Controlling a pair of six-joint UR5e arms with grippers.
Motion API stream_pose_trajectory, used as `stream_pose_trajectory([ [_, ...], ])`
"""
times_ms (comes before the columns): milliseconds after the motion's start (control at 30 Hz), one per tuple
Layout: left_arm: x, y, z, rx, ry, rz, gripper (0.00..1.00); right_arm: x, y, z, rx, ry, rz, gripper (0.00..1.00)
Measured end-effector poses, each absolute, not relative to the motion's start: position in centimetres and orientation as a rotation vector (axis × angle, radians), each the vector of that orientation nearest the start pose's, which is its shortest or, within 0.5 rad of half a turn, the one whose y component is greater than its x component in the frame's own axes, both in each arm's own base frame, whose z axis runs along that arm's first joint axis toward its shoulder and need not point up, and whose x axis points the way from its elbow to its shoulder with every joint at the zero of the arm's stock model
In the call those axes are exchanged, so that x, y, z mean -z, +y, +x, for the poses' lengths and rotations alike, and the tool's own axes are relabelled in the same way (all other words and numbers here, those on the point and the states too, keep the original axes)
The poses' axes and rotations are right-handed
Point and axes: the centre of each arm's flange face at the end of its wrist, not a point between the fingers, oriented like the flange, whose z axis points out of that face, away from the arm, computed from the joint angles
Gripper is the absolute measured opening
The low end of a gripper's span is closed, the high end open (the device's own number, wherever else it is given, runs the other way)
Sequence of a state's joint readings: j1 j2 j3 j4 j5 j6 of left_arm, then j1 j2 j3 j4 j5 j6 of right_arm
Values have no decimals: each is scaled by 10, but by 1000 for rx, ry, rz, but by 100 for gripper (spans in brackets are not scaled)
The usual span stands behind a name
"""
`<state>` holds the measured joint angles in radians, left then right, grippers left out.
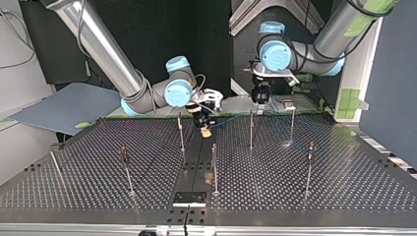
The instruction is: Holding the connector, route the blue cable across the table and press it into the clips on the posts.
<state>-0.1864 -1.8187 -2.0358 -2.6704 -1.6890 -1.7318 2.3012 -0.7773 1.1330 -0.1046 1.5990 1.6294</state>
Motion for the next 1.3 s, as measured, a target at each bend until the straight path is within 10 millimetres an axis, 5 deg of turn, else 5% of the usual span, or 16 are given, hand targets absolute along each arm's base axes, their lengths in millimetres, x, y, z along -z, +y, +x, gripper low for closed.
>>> stream_pose_trajectory([
  [467,-195,-238,429,252,1763,-59,100,-203,-472,587,2102,1328,-2652,0],
  [1000,-187,-273,468,351,1700,-136,100,-215,-473,582,2087,1290,-2648,0],
  [1300,-166,-292,480,366,1718,-139,100,-222,-473,579,2080,1283,-2647,0],
])
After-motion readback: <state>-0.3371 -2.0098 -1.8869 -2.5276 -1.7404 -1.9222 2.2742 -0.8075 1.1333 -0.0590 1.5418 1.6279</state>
